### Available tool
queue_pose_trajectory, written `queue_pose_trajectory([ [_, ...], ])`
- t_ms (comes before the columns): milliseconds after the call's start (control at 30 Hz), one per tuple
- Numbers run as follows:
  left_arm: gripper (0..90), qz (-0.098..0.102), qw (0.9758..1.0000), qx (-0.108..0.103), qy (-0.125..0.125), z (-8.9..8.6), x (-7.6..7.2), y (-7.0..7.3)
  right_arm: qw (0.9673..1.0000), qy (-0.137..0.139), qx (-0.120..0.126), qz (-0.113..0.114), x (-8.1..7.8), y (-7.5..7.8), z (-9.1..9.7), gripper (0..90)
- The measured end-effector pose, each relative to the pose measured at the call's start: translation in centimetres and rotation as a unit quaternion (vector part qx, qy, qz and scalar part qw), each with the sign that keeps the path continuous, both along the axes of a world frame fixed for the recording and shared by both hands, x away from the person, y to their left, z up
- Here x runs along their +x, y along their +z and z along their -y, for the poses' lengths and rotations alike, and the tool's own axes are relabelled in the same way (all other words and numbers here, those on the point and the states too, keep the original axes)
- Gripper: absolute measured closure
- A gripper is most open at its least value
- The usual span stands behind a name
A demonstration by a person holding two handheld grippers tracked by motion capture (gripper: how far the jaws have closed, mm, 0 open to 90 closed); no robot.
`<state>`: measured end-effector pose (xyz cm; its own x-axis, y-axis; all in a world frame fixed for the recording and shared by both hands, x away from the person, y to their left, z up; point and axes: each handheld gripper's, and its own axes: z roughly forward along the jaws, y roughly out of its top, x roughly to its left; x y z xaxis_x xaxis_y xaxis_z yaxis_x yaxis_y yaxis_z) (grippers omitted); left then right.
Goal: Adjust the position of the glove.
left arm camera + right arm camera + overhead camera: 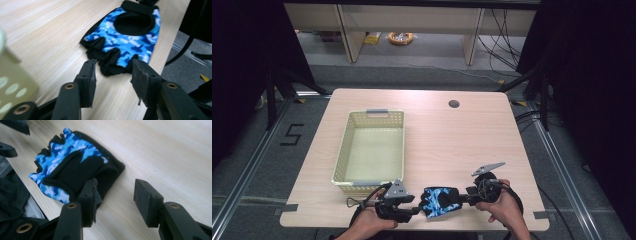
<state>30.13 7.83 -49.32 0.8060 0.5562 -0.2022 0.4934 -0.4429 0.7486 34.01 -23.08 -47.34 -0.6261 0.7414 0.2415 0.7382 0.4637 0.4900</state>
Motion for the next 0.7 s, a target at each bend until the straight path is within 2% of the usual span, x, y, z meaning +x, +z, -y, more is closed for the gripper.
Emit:
queue_pose_trajectory([
  [100,49.5,-0.010,0.9999,-0.001,0.008,0.1,0.3,-0.1,0.9998,0.005,0.013,-0.015,0.2,-0.6,-0.2,52.6],
  [200,49.1,-0.011,0.9999,0.004,0.003,0.4,0.6,-0.4,0.9995,0.008,0.025,-0.015,0.4,-1.0,-0.3,52.3],
  [267,48.5,-0.016,0.9997,0.018,0.006,0.8,0.8,-0.8,0.9995,0.006,0.024,-0.017,0.5,-1.0,-0.4,52.0],
  [300,48.4,-0.017,0.9996,0.023,-0.001,0.9,0.9,-0.9,0.9996,-0.008,0.012,-0.022,0.4,-1.0,-0.5,51.5],
  [333,48.3,-0.018,0.9997,0.019,0.001,1.1,1.0,-1.1,0.9997,-0.003,0.018,-0.018,0.4,-1.1,-0.6,51.3],
  [367,48.2,-0.021,0.9993,0.030,-0.003,1.2,1.1,-1.2,0.9995,0.003,0.022,-0.022,0.4,-1.1,-0.7,51.4],
  [400,48.2,-0.017,0.9993,0.033,-0.001,1.3,1.2,-1.4,0.9998,-0.007,0.010,-0.015,0.4,-1.2,-0.8,51.4],
  [433,48.8,-0.021,0.9992,0.032,-0.006,1.5,1.2,-1.6,0.9996,0.007,0.019,-0.018,0.4,-1.2,-0.9,51.3],
  [467,49.2,-0.019,0.9992,0.035,-0.002,1.6,1.2,-1.8,0.9995,0.010,0.026,-0.017,0.4,-1.3,-1.2,51.4],
  [500,49.7,-0.016,0.9990,0.042,-0.005,1.6,1.2,-1.8,0.9996,0.011,0.021,-0.016,0.4,-1.3,-1.3,51.5],
  [533,51.1,-0.009,0.9983,0.055,-0.016,1.5,1.3,-1.6,0.9995,0.009,0.021,-0.022,0.4,-1.4,-1.5,51.6],
  [567,51.3,-0.012,0.9989,0.046,-0.006,1.8,1.2,-1.7,0.9997,0.006,0.019,-0.018,0.4,-1.4,-1.7,52.2],
  [633,52.2,-0.004,0.9986,0.053,-0.008,1.9,1.2,-1.7,0.9996,0.016,0.021,-0.013,0.4,-1.7,-2.1,54.5],
  [667,52.3,-0.004,0.9986,0.052,-0.005,2.0,1.0,-1.8,0.9997,0.009,0.014,-0.019,0.3,-1.7,-2.3,56.3],
  [700,52.5,0.001,0.9984,0.055,-0.010,2.1,1.0,-1.7,0.9994,0.025,0.020,-0.010,0.5,-1.9,-2.4,57.5],
])
